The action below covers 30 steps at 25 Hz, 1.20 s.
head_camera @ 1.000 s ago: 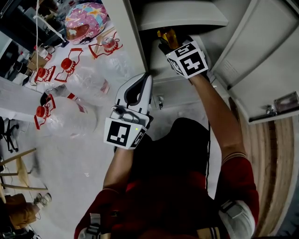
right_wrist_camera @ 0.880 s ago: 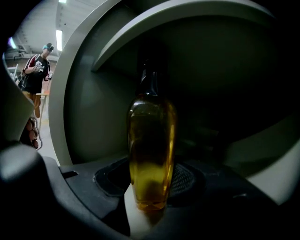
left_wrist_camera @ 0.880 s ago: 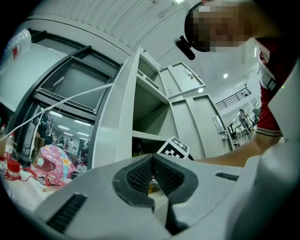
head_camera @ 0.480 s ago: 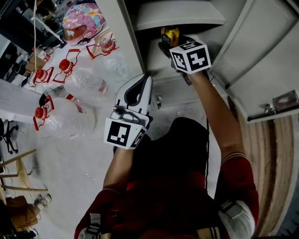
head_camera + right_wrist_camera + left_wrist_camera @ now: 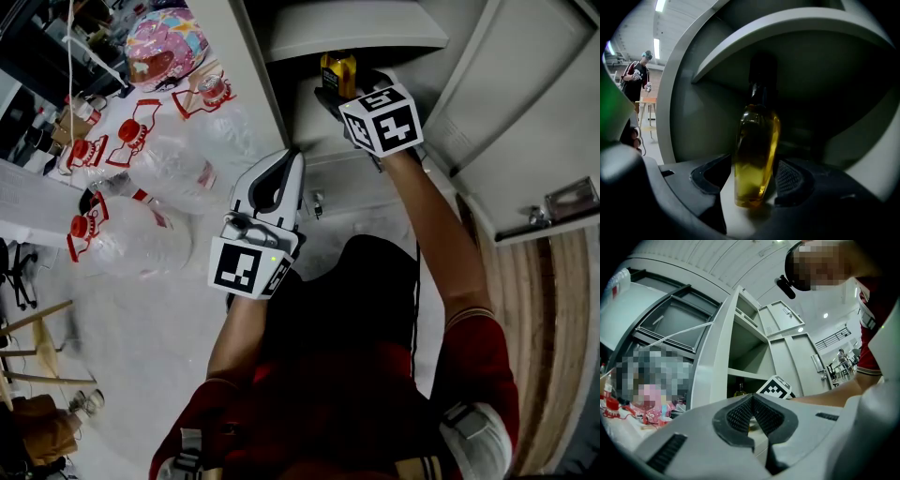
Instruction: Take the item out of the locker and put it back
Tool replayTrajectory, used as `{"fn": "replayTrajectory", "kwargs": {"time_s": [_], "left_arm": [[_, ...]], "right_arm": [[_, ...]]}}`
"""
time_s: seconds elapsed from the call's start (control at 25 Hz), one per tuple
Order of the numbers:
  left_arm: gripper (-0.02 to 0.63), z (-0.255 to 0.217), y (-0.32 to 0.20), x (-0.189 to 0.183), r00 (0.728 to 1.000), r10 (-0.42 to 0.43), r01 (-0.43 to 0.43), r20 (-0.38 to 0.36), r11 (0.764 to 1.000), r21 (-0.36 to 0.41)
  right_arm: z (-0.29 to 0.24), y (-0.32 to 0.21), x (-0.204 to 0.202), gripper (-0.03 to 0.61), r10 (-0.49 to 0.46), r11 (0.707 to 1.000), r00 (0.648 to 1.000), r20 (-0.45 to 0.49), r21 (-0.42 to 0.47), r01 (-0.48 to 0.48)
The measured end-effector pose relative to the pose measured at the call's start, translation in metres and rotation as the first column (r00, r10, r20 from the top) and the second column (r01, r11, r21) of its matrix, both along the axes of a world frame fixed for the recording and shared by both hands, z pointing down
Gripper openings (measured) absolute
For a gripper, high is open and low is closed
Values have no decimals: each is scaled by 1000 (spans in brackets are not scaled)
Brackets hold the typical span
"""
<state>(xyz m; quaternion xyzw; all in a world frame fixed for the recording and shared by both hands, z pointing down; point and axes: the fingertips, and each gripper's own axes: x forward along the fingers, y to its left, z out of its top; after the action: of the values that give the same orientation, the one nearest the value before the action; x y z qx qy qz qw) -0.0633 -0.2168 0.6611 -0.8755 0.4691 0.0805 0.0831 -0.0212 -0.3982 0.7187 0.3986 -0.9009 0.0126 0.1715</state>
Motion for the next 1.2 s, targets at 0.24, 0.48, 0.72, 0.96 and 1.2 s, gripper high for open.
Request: {"fn": "replayTrajectory", "kwargs": {"time_s": [0.24, 0.48, 0.72, 0.96, 1.2], "left_arm": [[6, 2, 0, 1, 1000, -1, 1, 0, 1000, -4], [6, 4, -1, 2, 1000, 0, 0, -5, 1000, -9], [6, 6, -3, 4, 1000, 6, -6, -6, 1000, -14], [6, 9, -6, 4, 1000, 7, -7, 2, 1000, -24], [6, 11, -11, 2, 1000, 8, -8, 4, 1000, -28]], "right_arm": [[-3, 8, 6, 264, 7, 1000, 1000, -4, 22, -7], [-4, 17, 20, 267, 32, 999, 999, 14, 29, -33], [-4, 27, 34, 267, 44, 998, 999, 31, 32, -45], [-10, 50, 41, 267, 36, 998, 997, 75, 53, -40], [-10, 77, 44, 267, 37, 996, 989, 140, 73, -48]]}}
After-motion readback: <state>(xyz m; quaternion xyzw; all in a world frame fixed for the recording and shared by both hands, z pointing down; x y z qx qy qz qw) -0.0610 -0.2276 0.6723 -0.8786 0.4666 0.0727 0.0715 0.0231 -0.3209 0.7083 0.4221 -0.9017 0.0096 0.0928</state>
